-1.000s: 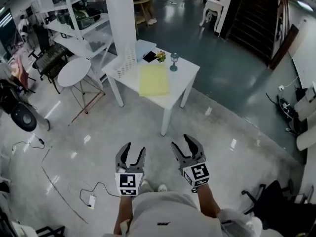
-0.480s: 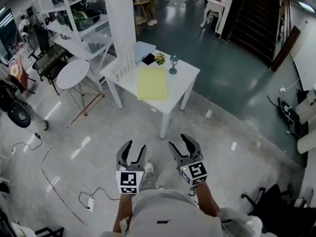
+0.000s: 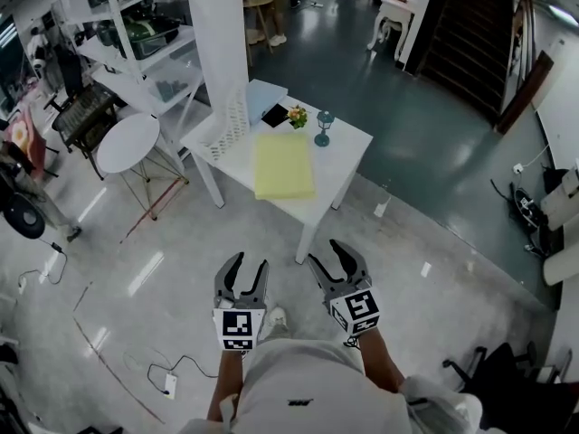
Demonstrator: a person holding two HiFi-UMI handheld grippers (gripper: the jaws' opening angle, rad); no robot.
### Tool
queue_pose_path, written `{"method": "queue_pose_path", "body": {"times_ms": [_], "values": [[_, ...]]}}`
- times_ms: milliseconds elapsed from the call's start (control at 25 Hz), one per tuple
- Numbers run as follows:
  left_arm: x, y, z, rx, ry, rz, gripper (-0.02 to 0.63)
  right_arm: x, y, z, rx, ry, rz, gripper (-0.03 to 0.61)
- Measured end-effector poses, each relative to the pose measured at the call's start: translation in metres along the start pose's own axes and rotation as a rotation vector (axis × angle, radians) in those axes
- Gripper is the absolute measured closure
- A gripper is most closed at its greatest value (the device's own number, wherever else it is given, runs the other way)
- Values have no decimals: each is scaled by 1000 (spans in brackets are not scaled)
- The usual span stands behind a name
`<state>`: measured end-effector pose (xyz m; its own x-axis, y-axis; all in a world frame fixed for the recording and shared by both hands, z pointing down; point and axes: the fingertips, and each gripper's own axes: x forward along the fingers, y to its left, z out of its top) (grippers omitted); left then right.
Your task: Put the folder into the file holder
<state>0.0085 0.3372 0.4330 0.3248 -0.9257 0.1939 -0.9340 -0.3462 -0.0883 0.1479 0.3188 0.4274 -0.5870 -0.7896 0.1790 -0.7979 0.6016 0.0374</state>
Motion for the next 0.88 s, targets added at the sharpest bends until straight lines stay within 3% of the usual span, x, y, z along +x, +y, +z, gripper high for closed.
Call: {"method": "queue_pose_path", "body": {"times_ms": [480, 880], "values": [[80, 70, 6, 4, 0, -37, 419, 95, -22, 13, 4, 12, -47, 360], [116, 91, -2, -25, -1, -71, 428, 127, -35, 4, 14, 49, -85, 360]]}}
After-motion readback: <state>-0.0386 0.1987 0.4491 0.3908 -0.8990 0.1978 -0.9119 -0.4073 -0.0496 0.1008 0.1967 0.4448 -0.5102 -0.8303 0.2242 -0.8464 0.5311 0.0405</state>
